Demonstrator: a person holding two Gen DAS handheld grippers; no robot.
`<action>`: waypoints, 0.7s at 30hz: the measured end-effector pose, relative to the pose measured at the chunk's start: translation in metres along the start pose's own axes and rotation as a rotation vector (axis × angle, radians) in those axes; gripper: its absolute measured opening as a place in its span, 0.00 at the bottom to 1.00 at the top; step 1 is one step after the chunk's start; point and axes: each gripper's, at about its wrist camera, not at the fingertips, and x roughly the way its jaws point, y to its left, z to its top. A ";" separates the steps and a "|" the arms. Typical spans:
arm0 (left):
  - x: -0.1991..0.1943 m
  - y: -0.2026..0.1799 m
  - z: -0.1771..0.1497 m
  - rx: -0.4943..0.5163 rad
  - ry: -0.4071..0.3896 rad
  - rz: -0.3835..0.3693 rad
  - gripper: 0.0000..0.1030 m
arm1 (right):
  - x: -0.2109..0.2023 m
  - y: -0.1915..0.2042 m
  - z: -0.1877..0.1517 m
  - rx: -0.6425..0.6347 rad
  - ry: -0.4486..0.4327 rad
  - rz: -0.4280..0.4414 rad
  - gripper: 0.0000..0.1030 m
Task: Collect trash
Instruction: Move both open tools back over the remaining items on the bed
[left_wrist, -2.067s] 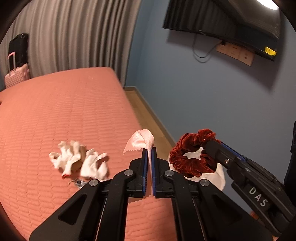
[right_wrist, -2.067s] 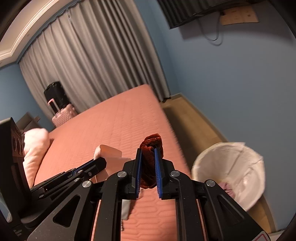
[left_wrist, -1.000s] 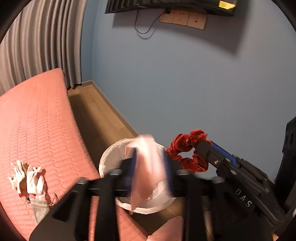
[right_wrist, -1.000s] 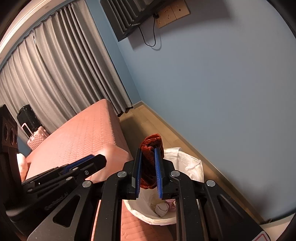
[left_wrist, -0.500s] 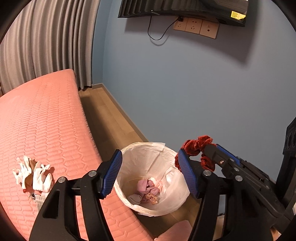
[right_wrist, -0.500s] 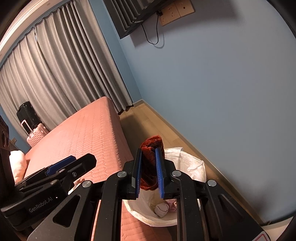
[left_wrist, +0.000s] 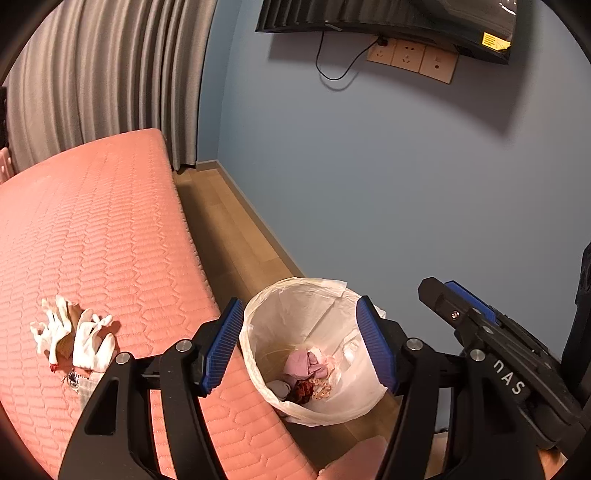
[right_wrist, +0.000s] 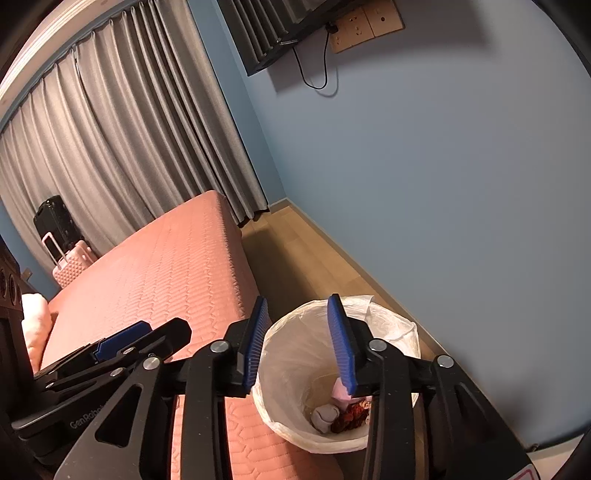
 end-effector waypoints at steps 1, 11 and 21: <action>-0.001 0.002 -0.001 -0.005 0.000 0.004 0.59 | -0.001 0.002 -0.001 -0.002 0.002 0.003 0.34; -0.013 0.031 -0.018 -0.074 -0.003 0.049 0.70 | -0.001 0.027 -0.014 -0.039 0.029 0.033 0.42; -0.030 0.077 -0.038 -0.158 0.000 0.105 0.70 | 0.007 0.068 -0.034 -0.091 0.073 0.078 0.45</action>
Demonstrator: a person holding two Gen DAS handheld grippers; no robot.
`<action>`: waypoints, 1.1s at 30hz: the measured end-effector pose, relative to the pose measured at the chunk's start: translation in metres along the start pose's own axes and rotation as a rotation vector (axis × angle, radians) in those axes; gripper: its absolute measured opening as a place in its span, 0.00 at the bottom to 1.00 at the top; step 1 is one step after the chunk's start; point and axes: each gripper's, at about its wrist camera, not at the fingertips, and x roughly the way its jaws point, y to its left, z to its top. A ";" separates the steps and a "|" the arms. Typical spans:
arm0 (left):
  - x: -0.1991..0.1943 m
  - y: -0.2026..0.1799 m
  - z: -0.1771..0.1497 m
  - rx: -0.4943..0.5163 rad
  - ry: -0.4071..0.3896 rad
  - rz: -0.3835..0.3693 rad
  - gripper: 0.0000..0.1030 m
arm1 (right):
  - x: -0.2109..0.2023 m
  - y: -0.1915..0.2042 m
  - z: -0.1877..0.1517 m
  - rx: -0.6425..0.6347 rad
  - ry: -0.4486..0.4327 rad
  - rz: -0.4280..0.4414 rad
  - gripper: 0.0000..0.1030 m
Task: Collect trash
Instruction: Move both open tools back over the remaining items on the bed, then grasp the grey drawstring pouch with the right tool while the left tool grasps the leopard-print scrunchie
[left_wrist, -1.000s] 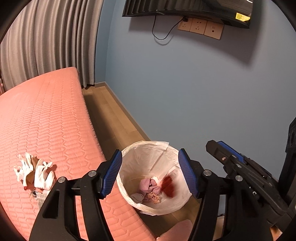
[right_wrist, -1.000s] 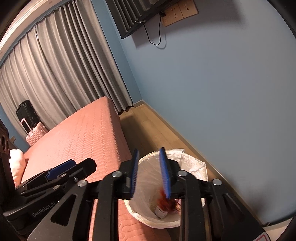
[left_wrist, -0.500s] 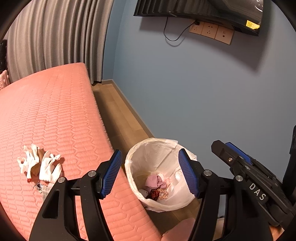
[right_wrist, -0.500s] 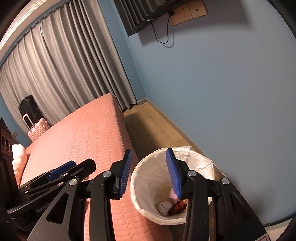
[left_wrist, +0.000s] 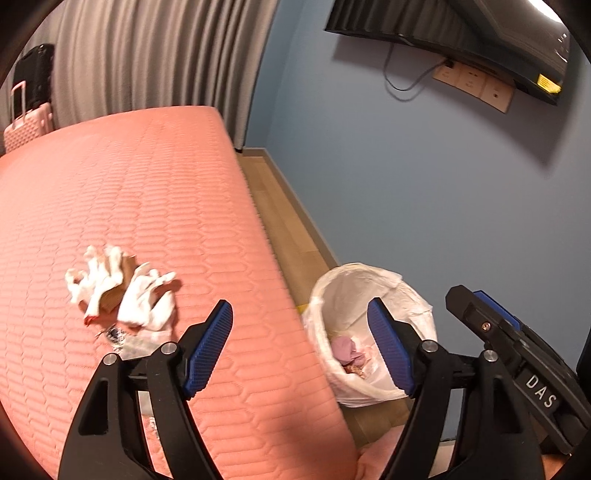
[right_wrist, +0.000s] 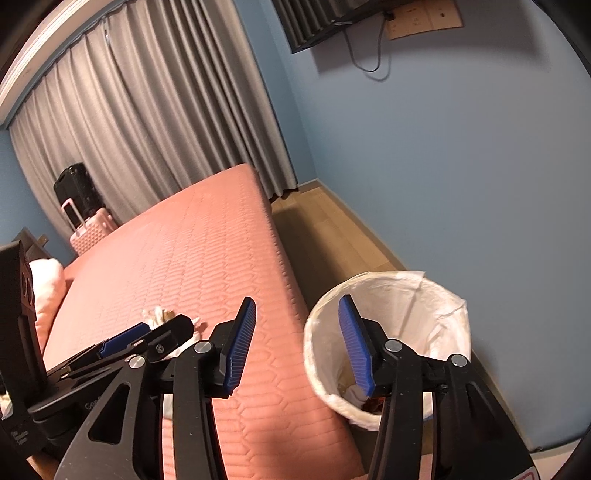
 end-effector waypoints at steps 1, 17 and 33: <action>-0.002 0.005 -0.001 -0.009 -0.002 0.008 0.70 | 0.001 0.004 -0.002 -0.005 0.004 0.004 0.45; -0.019 0.091 -0.031 -0.138 -0.001 0.141 0.71 | 0.027 0.076 -0.037 -0.102 0.102 0.067 0.57; -0.030 0.196 -0.083 -0.215 0.063 0.330 0.73 | 0.102 0.143 -0.108 -0.138 0.309 0.139 0.57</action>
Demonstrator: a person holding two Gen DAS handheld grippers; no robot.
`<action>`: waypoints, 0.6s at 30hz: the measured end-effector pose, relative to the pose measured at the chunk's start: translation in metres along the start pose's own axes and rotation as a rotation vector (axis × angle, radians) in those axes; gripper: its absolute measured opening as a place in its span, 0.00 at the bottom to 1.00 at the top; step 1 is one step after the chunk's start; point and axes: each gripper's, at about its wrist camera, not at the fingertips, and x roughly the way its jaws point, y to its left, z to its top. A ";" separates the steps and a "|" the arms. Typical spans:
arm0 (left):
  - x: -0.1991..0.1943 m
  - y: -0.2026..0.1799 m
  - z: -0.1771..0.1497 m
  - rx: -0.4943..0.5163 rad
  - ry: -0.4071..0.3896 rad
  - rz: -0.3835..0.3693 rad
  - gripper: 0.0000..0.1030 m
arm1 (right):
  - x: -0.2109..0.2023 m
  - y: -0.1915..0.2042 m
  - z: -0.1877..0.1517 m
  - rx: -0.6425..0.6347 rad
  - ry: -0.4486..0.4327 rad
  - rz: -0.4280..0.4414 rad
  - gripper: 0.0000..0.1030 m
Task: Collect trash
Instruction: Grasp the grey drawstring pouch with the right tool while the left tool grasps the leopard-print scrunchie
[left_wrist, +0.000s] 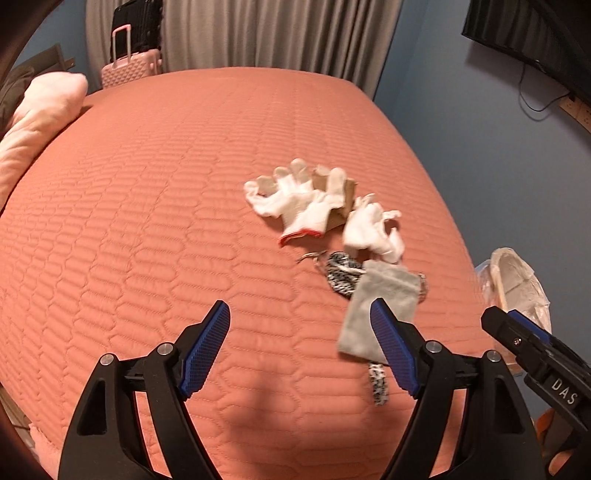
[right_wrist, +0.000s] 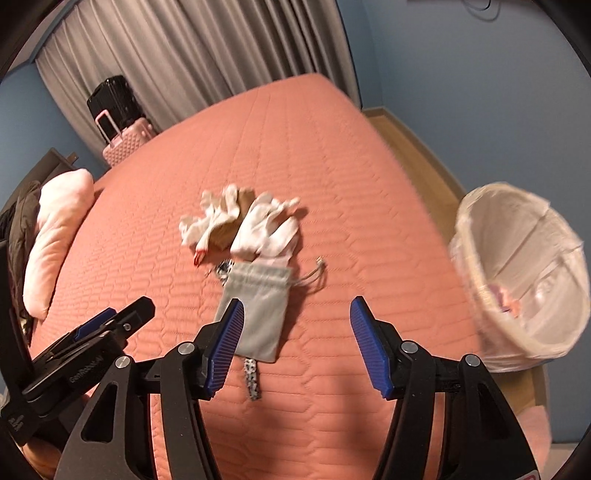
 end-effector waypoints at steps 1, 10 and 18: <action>0.003 0.005 -0.001 -0.004 0.006 0.004 0.73 | 0.007 0.001 -0.001 0.004 0.011 0.006 0.57; 0.021 0.031 -0.005 -0.042 0.052 0.024 0.73 | 0.065 0.016 -0.006 -0.001 0.092 0.020 0.57; 0.038 0.041 -0.008 -0.047 0.086 0.025 0.73 | 0.103 0.022 -0.005 -0.001 0.152 0.018 0.55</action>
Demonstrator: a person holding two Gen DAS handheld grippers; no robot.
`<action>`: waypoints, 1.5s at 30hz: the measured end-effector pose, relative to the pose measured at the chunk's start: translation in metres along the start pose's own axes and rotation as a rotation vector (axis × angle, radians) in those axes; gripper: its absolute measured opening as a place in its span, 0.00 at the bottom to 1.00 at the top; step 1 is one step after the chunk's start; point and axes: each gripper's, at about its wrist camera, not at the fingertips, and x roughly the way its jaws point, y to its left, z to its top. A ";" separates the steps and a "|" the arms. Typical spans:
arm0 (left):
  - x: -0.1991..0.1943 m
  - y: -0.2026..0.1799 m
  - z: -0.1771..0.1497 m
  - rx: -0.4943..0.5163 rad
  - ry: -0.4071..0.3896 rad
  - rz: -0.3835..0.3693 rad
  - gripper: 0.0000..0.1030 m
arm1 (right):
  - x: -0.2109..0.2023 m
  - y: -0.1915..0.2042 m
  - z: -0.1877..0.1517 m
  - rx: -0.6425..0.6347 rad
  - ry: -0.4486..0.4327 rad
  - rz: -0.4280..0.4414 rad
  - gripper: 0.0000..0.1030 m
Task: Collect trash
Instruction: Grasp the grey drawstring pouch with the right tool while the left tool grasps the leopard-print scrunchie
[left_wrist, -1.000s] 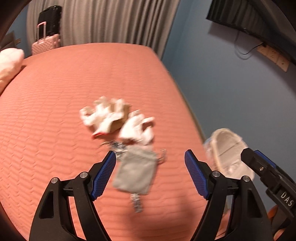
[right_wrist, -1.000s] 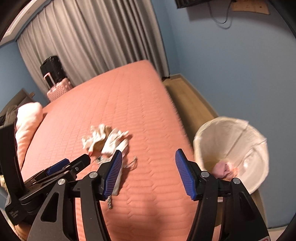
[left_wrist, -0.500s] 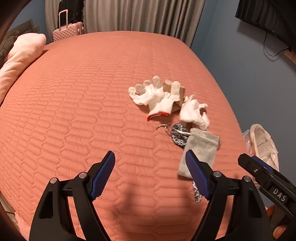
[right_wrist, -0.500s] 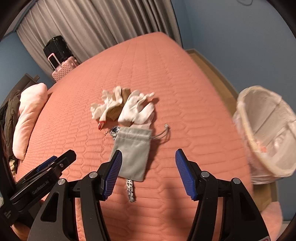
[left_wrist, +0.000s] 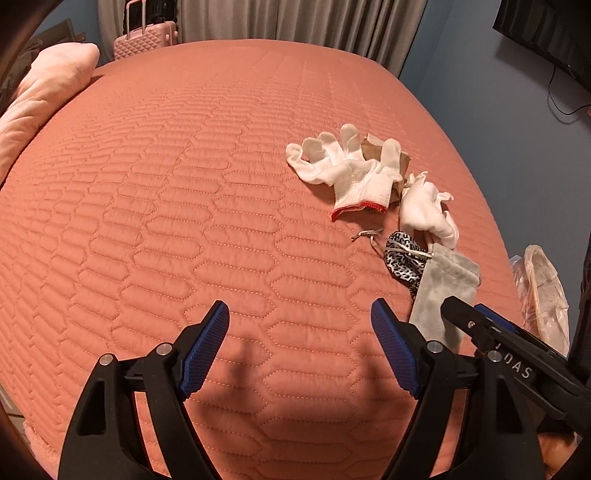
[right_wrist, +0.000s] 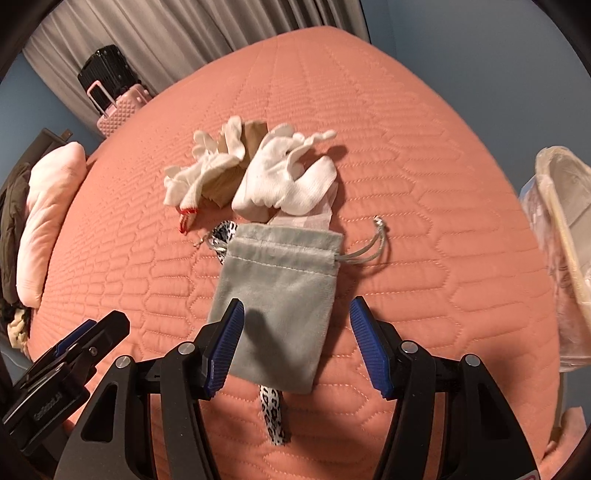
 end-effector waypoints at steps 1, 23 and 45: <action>0.002 0.000 0.000 0.000 0.004 -0.001 0.73 | 0.003 0.000 0.000 0.002 0.005 -0.002 0.50; 0.033 -0.070 0.008 0.055 0.063 -0.128 0.81 | -0.081 -0.051 0.012 0.081 -0.172 -0.015 0.03; 0.034 -0.072 0.005 0.042 0.052 -0.144 0.09 | -0.103 -0.071 0.002 0.105 -0.194 0.019 0.03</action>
